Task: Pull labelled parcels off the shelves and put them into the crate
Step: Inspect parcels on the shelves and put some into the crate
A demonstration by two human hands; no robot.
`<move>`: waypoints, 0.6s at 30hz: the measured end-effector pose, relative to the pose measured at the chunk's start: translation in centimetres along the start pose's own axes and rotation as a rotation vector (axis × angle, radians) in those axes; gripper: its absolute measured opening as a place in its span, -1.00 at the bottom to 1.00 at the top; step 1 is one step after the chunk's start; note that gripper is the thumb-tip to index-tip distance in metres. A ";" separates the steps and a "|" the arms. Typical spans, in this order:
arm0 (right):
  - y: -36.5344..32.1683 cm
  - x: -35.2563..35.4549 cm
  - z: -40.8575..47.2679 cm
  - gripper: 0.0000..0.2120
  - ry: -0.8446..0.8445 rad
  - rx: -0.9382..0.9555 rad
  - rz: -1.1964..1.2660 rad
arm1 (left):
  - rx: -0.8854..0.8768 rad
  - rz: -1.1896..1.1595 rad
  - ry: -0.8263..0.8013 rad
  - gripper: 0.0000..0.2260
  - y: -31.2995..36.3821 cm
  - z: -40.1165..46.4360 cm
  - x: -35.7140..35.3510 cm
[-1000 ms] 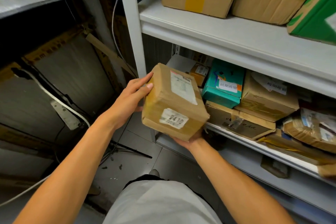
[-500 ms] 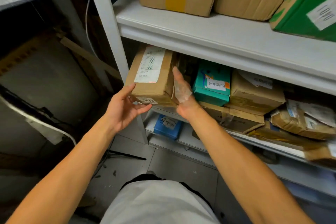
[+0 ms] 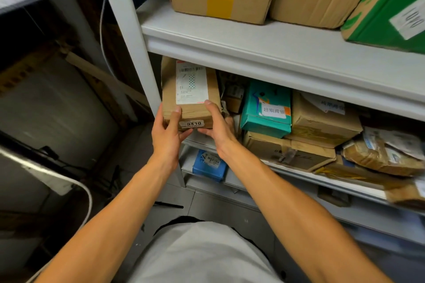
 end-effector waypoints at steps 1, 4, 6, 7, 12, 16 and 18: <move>0.1 -0.1 0.2 -0.27 0.005 0.002 0.024 | 0.009 -0.005 0.017 -0.58 0.0 -0.1 -0.1; -0.1 -1.1 0.9 -0.27 -0.003 0.003 0.117 | 0.076 -0.056 0.049 -0.68 0.1 -0.2 -0.4; -0.6 -1.7 1.1 -0.22 -0.005 0.012 0.162 | 0.122 -0.064 0.057 -0.75 0.5 0.1 -0.5; -0.6 -1.8 1.3 -0.21 0.001 0.012 0.170 | 0.141 -0.069 0.069 -0.76 0.7 0.3 -0.6; -0.5 -1.6 2.4 -0.38 -0.024 -0.055 0.193 | 0.220 -0.034 0.052 -0.73 0.6 1.2 -1.4; -0.4 -1.7 3.1 -0.53 -0.064 -0.121 0.216 | 0.255 -0.013 0.011 -0.71 -0.1 2.0 -1.9; -0.3 -2.3 3.2 -0.44 -0.032 -0.129 0.171 | 0.277 0.017 -0.007 -0.64 -0.6 2.6 -2.1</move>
Point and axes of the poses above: each hand's wrist, its own z-axis towards the middle knuckle, its own x-axis out of the back of the hand, y = z × x, the point moved 2 cm from there along z, towards the middle knuckle, and after that the axes turned 3 degrees about -y, right-handed, at the moved point
